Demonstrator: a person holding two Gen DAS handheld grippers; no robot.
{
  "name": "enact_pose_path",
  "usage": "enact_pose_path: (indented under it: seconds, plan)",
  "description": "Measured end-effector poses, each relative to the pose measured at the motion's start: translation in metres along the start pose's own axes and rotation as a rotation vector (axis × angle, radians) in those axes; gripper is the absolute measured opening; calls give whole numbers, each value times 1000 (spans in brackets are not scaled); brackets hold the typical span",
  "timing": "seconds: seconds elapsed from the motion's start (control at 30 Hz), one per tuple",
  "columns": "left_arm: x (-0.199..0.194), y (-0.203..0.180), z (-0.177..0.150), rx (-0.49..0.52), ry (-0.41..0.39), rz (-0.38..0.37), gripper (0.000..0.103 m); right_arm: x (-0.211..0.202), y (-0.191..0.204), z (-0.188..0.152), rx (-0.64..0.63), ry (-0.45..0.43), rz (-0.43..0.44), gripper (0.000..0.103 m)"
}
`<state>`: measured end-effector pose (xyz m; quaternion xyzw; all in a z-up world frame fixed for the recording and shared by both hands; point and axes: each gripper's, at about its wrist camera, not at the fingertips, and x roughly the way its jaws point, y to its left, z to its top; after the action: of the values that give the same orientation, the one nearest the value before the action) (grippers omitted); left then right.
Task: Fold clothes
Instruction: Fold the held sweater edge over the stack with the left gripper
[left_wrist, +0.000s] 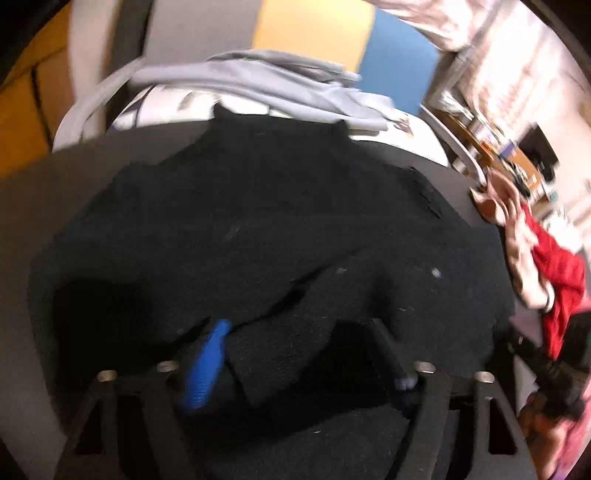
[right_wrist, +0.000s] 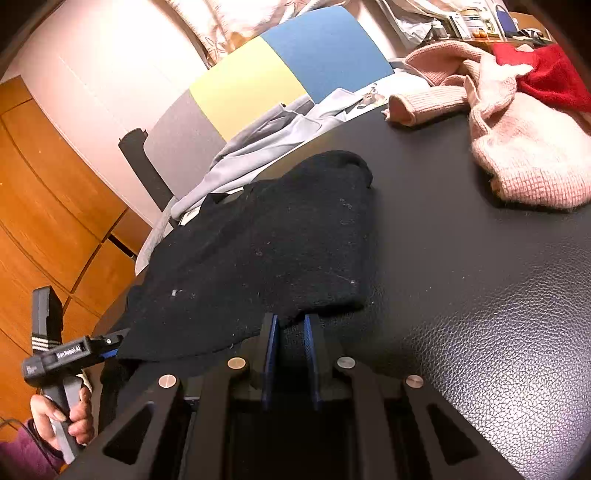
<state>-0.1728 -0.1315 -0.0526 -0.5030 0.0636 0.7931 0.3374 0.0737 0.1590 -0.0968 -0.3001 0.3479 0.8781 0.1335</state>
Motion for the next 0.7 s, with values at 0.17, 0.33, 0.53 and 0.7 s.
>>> enact_pose_path:
  seconds: [0.17, 0.33, 0.53, 0.7]
  plan:
    - [-13, -23, 10, 69, -2, -14, 11, -1, 0, -1, 6, -2, 5, 14]
    - [-62, -18, 46, 1, -91, -117, 11, 0, 1, -2, -1, -3, -2, 14]
    - [-110, 21, 85, -102, -206, -138, 11, 0, 0, -1, 1, -4, 0, 14]
    - [-81, 62, 61, -150, -93, -69, 11, 0, 1, -1, -7, -4, -9, 14]
